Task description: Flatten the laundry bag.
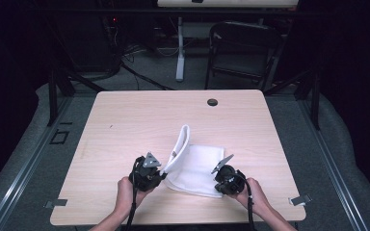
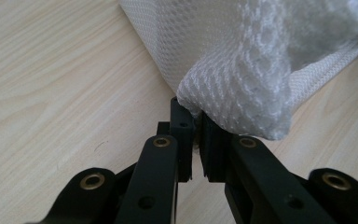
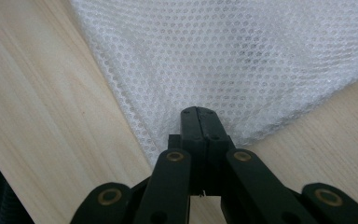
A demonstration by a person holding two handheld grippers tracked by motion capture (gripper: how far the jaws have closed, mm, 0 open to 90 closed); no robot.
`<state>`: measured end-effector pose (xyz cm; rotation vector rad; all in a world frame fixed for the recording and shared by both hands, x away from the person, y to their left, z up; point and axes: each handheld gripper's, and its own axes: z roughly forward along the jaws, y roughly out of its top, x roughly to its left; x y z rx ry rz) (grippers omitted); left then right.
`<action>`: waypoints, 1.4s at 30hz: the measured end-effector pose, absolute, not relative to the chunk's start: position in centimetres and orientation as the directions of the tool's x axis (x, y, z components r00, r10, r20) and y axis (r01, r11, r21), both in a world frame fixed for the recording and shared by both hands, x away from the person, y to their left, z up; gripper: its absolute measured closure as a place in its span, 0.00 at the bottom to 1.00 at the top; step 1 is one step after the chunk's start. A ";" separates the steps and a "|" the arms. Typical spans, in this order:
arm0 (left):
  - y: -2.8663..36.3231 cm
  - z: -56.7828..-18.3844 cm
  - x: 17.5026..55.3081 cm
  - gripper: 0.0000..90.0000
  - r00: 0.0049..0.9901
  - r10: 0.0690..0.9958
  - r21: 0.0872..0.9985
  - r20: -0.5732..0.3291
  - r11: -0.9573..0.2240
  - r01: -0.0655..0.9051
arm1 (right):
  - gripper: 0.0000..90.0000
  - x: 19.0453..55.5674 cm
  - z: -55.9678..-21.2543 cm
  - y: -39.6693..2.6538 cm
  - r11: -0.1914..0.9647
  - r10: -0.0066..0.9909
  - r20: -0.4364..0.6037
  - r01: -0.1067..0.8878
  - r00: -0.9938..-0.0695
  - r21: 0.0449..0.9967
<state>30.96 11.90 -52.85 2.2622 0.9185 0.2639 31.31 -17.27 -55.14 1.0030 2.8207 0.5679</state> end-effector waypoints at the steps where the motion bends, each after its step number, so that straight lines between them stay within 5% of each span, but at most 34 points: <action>1: 11.9 -52.8 31.0 0.95 0.731 0.679 0.655 -0.061 -0.526 0.543 | 1.00 31.3 -55.1 -17.3 0.714 0.626 0.035 0.590 -0.779 0.375; 25: 12.0 -53.3 31.0 0.92 0.731 0.671 0.597 -0.125 -0.538 0.596 | 1.00 31.9 -55.1 -18.3 0.704 0.649 0.012 0.606 -0.761 0.371; 34: 14.5 -52.5 30.1 0.42 0.710 0.685 0.538 -0.164 -0.541 0.646 | 1.00 32.2 -55.1 -18.8 0.703 0.639 0.038 0.603 -0.769 0.377; 42: 17.8 -51.9 29.3 0.20 0.657 0.739 0.549 -0.146 -0.492 0.676 | 1.00 32.6 -55.1 -19.5 0.702 0.641 0.039 0.607 -0.766 0.373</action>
